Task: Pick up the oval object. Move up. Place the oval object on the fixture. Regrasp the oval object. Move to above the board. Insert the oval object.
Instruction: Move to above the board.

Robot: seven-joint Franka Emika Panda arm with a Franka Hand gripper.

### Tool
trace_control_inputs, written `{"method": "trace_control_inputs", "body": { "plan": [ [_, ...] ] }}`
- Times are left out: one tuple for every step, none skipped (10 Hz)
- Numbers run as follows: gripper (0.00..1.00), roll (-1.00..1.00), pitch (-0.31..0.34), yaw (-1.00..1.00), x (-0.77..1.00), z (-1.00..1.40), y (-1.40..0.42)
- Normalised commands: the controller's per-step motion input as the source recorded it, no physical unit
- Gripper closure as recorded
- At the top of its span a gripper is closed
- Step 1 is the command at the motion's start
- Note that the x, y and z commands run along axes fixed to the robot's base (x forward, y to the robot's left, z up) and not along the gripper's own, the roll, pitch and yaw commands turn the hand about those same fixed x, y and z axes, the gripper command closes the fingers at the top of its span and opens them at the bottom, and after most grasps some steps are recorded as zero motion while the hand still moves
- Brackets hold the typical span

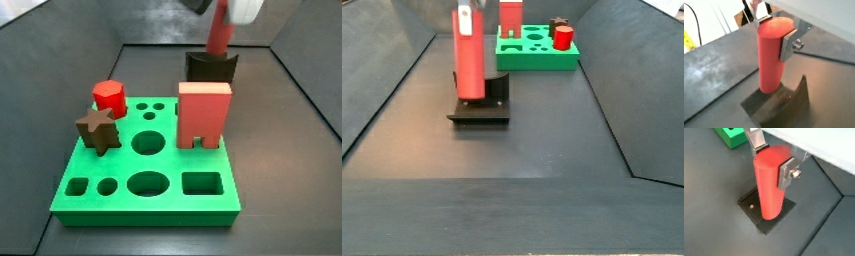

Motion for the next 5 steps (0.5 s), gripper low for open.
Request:
{"method": "trace_control_inputs", "body": {
  "plan": [
    [1.00,-0.02,0.088,0.06,0.19,1.00,-0.03],
    [1.00,-0.05,0.101,0.03,0.17,1.00,-0.03],
    [1.00,-0.07,0.113,0.02,0.16,1.00,-0.03],
    [1.00,-0.08,0.127,0.02,0.16,1.00,-0.02],
    [1.00,-0.07,0.146,0.01,0.14,1.00,-0.02]
  ]
}}
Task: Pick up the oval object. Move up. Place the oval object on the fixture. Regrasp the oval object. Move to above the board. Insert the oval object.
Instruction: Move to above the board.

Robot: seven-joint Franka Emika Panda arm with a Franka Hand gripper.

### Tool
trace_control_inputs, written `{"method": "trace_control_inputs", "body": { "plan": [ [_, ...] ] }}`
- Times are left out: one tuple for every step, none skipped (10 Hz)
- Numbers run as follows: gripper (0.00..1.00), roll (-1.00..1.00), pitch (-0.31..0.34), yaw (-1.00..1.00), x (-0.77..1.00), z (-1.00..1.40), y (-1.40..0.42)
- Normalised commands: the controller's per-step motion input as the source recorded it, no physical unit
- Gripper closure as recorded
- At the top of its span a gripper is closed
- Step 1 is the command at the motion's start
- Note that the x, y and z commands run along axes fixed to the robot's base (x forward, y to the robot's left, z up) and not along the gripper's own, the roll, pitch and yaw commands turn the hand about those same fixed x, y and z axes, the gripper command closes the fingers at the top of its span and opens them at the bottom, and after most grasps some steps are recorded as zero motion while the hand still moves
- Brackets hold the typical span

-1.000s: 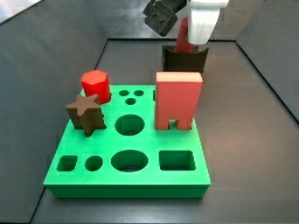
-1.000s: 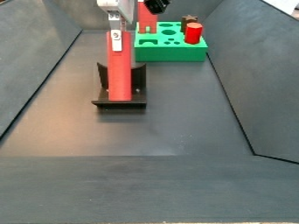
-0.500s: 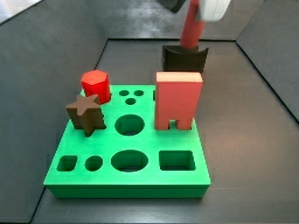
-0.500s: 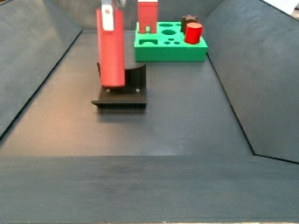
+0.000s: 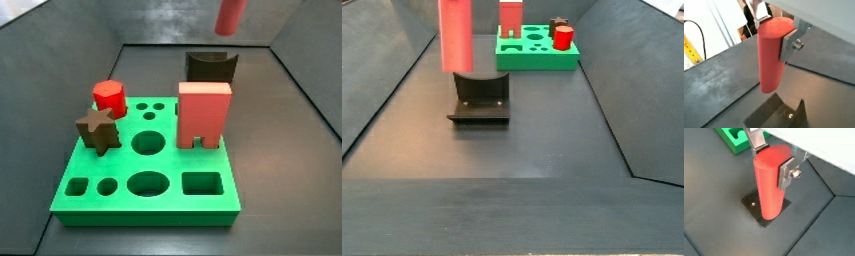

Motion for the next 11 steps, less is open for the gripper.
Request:
{"method": "trace_control_inputs", "body": {
  "plan": [
    [1.00,-0.06,0.151,0.02,0.13,1.00,-0.03],
    [1.00,-0.05,0.158,0.03,0.11,0.94,-0.03],
    [1.00,-0.06,0.162,0.03,0.08,0.79,-0.02],
    [1.00,-0.07,0.157,0.03,0.06,0.60,-0.01],
    [1.00,-0.07,0.154,0.04,0.05,0.51,-0.01],
    [1.00,-0.07,0.148,0.04,0.04,0.31,-0.01],
    [1.00,-0.06,0.148,0.04,0.03,0.17,-0.01],
    [1.00,-0.30,0.076,1.00,-0.68,0.10,-1.00],
    [1.00,-0.30,0.073,1.00,-0.68,0.10,-1.00],
    [1.00,-0.29,0.040,1.00,-0.69,0.11,-1.00],
    [1.00,-0.29,0.028,1.00,-0.70,0.10,-1.00]
  ]
}}
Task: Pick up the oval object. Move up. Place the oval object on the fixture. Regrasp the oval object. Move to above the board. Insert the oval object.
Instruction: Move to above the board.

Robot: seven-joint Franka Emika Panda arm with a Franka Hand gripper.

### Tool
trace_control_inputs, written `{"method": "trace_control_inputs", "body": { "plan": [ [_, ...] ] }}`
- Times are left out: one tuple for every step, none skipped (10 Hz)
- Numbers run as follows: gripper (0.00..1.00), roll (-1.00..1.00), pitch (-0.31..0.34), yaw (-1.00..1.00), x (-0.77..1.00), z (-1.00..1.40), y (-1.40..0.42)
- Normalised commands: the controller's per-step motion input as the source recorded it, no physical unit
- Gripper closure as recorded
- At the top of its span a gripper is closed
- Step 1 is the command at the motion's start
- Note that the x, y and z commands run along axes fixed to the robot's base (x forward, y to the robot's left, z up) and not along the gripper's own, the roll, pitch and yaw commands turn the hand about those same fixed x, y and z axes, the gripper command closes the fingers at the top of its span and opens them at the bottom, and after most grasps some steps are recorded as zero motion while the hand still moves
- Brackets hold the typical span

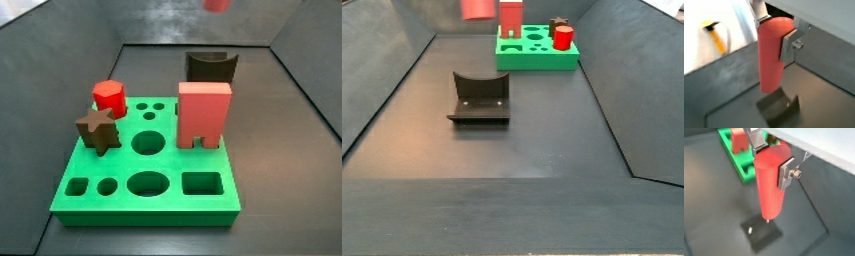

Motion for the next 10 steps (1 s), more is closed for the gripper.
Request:
{"method": "trace_control_inputs", "body": {
  "plan": [
    [1.00,-0.29,0.002,1.00,-0.70,0.11,-1.00],
    [1.00,-0.28,-0.024,1.00,-0.71,0.12,-1.00],
    [1.00,-0.27,-0.044,1.00,-0.72,0.12,-1.00],
    [1.00,-0.27,-0.055,1.00,-0.73,0.12,-1.00],
    [1.00,-0.25,-0.087,1.00,-0.72,0.13,-0.95],
    [1.00,-0.24,-0.105,1.00,-0.50,0.09,-0.63],
    [1.00,-0.23,-0.121,1.00,-0.30,0.05,-0.36],
    [1.00,-0.23,-0.131,1.00,-0.20,0.02,-0.25],
    [1.00,-0.21,-0.170,1.00,-0.10,0.01,-0.09],
    [1.00,-0.20,-0.199,1.00,-0.07,0.00,-0.02]
  ]
}}
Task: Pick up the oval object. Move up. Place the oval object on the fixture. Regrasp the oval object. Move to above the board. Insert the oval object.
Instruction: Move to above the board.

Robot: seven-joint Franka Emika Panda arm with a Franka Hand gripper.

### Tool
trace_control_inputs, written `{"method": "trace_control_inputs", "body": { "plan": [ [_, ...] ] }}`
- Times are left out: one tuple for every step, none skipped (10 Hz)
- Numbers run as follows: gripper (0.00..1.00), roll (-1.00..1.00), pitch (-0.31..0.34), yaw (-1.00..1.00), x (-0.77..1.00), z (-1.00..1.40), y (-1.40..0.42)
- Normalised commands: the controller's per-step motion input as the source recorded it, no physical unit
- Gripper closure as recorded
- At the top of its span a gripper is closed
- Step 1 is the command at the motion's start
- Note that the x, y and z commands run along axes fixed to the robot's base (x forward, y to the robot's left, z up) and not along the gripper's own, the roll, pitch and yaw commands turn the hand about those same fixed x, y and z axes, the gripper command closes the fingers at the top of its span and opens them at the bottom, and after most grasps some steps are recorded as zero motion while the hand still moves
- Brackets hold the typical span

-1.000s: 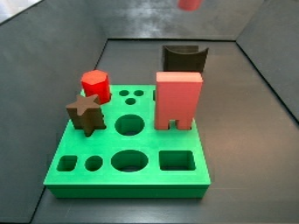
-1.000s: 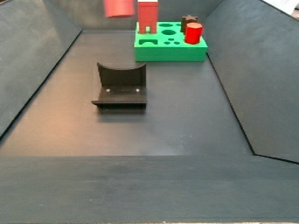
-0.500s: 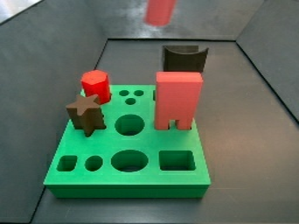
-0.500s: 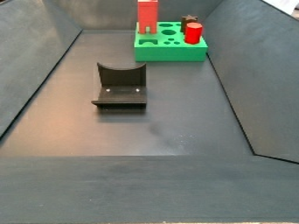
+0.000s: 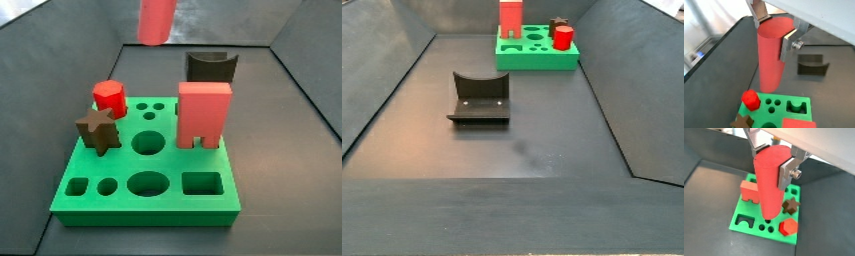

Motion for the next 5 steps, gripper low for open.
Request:
{"method": "trace_control_inputs", "body": {
  "plan": [
    [1.00,-0.19,-0.224,1.00,-0.07,0.00,0.00],
    [1.00,-0.17,-0.264,1.00,-0.07,0.00,0.00],
    [1.00,-0.16,-0.283,1.00,-0.06,0.00,0.01],
    [1.00,-0.15,-0.315,1.00,-0.06,0.00,0.01],
    [1.00,-0.12,-0.358,0.99,-0.05,0.00,0.01]
  ]
}}
